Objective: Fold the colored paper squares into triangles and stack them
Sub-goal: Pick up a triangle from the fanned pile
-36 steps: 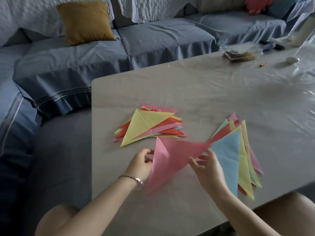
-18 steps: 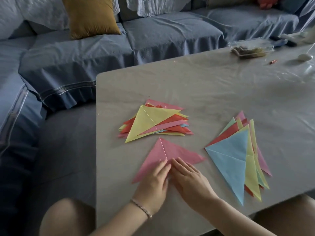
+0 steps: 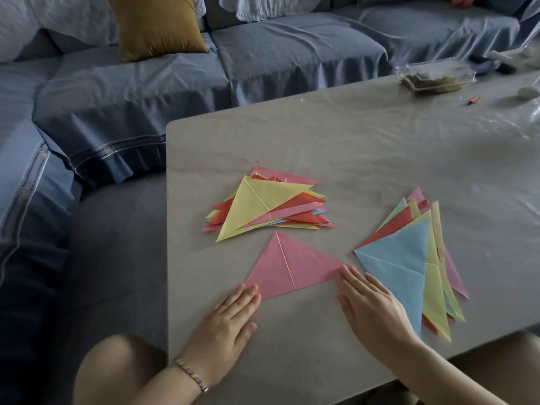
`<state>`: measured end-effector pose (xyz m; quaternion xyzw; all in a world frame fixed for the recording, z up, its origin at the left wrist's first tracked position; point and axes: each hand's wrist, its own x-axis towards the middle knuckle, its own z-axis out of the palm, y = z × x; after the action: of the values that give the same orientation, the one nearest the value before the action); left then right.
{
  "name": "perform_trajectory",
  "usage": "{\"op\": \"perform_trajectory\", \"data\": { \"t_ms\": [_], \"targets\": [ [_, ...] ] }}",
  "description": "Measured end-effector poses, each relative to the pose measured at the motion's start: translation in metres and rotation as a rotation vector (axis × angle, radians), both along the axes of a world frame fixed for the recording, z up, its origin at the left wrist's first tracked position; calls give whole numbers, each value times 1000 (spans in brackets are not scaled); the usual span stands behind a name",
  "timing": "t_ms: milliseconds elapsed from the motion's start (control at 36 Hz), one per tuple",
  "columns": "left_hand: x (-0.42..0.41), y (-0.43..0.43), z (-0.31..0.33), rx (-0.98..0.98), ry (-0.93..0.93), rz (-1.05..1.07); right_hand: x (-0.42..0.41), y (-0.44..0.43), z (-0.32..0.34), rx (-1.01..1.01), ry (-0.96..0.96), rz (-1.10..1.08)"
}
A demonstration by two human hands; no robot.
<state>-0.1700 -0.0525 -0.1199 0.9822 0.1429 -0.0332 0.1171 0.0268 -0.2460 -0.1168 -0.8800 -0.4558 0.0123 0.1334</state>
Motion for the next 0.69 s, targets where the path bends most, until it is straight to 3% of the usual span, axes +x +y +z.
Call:
{"op": "perform_trajectory", "data": {
  "t_ms": [139,250,333,500,694],
  "targets": [
    [-19,11,0,32,4,29,5,-1,5,0,-1,-19],
    [-18,12,4,79,-180,72,5,0,5,8,-49,-19],
    [-4,13,15,107,-254,175,9,5,11,23,16,-60],
    [44,-4,38,-51,23,463,29,4,51,55,189,-376],
    [75,-13,40,-150,180,598,65,-15,57,-278,350,-799]
  ]
}}
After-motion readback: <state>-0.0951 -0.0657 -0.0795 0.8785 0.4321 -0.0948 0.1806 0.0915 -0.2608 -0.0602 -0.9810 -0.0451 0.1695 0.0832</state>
